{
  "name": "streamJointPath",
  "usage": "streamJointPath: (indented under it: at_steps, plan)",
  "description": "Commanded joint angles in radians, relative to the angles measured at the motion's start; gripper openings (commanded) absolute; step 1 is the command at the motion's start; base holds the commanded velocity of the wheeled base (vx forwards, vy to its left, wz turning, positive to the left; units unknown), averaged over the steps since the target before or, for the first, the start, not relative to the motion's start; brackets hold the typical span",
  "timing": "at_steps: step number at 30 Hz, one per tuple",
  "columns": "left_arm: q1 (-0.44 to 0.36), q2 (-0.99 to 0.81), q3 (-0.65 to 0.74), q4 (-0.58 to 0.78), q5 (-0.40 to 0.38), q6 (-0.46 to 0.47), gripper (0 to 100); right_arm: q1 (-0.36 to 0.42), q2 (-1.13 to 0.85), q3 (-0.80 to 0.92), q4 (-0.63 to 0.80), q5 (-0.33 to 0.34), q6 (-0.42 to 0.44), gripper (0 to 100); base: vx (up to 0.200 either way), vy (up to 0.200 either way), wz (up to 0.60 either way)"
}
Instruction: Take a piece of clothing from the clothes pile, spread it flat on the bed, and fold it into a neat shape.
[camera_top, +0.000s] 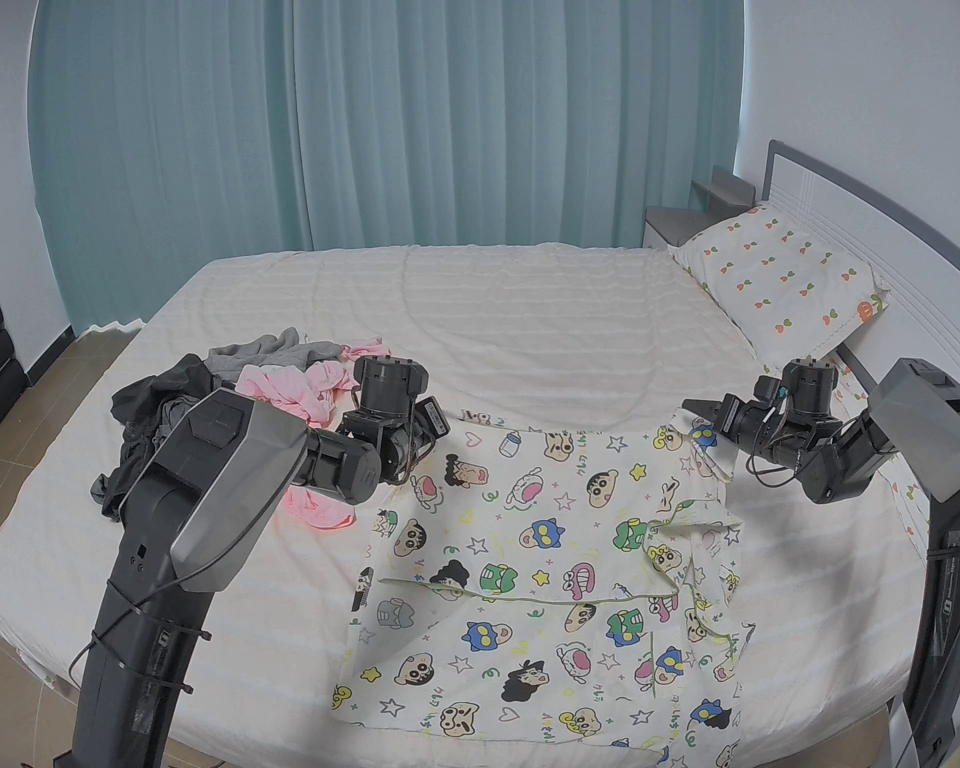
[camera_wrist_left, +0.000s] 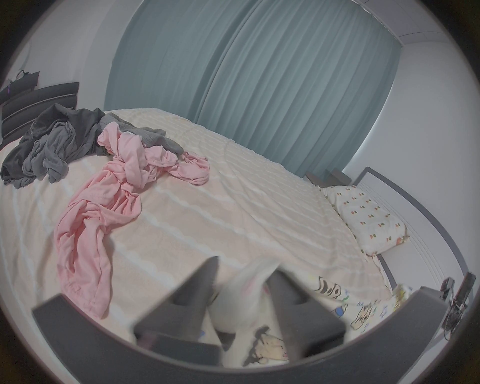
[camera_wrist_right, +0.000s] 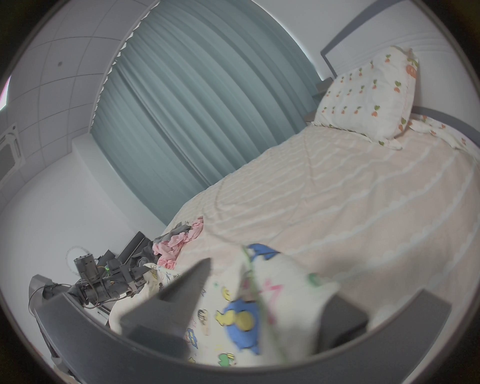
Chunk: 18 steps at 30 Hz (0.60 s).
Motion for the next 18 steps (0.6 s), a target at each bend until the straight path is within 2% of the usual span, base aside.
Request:
streamJointPath:
  at_steps: [1,8,12,13,14,15,16,18]
  plan:
    - [0.026,0.125,-0.140,0.013,0.102,-0.001,100,-0.014,0.100,-0.076,0.000,-0.043,0.009,100,0.000,0.000,0.00]
    - [0.052,0.128,-0.140,0.026,0.118,-0.001,100,-0.024,0.160,-0.157,0.004,-0.084,0.015,100,0.000,0.000,0.00]
    - [0.053,0.124,-0.140,0.027,0.144,-0.004,100,-0.027,0.166,-0.243,0.142,-0.093,0.127,100,0.000,0.000,0.00]
    - [0.053,0.124,-0.140,0.027,0.145,-0.004,100,-0.027,0.166,-0.248,0.148,-0.093,0.134,100,0.000,0.000,0.00]
    - [0.055,0.111,-0.140,0.027,0.147,-0.005,100,-0.027,0.169,-0.303,0.204,-0.095,0.206,100,0.000,0.000,0.00]
    - [0.055,0.111,-0.140,0.027,0.147,-0.005,100,-0.027,0.169,-0.303,0.204,-0.095,0.206,100,0.000,0.000,0.00]
    - [0.056,0.076,-0.102,0.027,0.147,-0.011,100,-0.033,0.169,-0.340,0.252,-0.095,0.270,100,0.000,0.000,0.00]
    - [0.063,0.027,-0.035,0.021,0.142,-0.024,100,-0.045,0.171,-0.378,0.310,-0.093,0.324,100,0.000,0.000,0.00]
